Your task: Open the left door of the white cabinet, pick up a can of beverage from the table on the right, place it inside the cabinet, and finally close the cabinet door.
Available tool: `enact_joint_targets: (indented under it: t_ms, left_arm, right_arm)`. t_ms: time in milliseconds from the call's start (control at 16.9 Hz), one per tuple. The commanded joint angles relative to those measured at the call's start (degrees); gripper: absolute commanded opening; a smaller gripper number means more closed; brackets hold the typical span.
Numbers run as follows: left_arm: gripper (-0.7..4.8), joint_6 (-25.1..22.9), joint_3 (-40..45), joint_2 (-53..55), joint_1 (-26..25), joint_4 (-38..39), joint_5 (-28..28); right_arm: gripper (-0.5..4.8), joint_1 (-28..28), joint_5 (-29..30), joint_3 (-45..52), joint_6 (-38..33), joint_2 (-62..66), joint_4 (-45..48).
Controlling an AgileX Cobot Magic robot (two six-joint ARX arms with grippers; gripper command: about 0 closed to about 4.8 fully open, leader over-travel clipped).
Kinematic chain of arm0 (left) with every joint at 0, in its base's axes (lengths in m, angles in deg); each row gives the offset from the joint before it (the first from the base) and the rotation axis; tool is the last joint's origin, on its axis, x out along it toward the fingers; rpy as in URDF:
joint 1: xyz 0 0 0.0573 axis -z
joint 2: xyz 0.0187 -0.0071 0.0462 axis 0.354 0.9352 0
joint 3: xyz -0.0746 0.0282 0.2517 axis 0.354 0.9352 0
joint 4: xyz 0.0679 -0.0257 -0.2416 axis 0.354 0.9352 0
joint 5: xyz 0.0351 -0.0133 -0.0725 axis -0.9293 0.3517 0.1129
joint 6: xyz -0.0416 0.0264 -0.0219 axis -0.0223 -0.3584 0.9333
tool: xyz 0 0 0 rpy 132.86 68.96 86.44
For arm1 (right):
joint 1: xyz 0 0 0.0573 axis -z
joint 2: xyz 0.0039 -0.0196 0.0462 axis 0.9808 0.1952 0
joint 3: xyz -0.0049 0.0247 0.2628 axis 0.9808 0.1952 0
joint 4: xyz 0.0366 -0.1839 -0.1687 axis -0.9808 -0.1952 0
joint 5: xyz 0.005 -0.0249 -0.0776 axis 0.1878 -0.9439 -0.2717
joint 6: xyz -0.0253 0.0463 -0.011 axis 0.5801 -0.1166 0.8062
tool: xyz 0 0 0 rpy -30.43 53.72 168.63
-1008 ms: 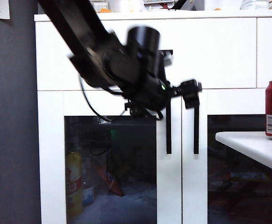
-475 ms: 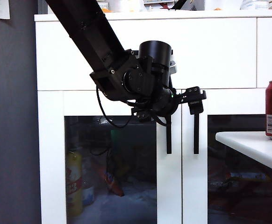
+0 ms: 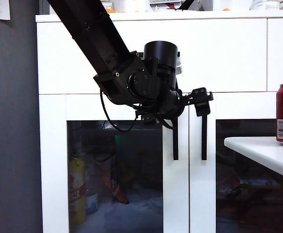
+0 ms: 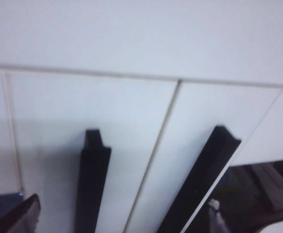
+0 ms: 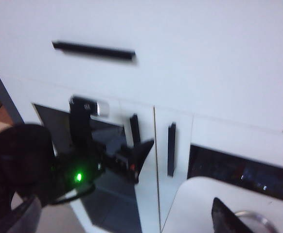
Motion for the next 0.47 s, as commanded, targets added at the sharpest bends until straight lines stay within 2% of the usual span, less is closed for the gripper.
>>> enact_joint_targets:
  t_ms: [59,237,475]
  left_arm:
    - [4.79,0.0,-0.2,-0.2,-0.2,-3.7,0.3]
    - [4.79,-0.3,-0.2,-0.2,-0.3,-3.6,-1.2]
    - [4.79,-0.5,-1.6,2.0,-0.7,-4.0,-0.3]
  right_arm:
    - [4.79,0.5,1.0,1.5,-0.3,-0.2,3.8]
    - [4.79,0.5,1.1,3.2,-1.5,-0.1,6.8]
    - [4.79,0.6,1.2,3.4,-1.5,-0.1,7.1]
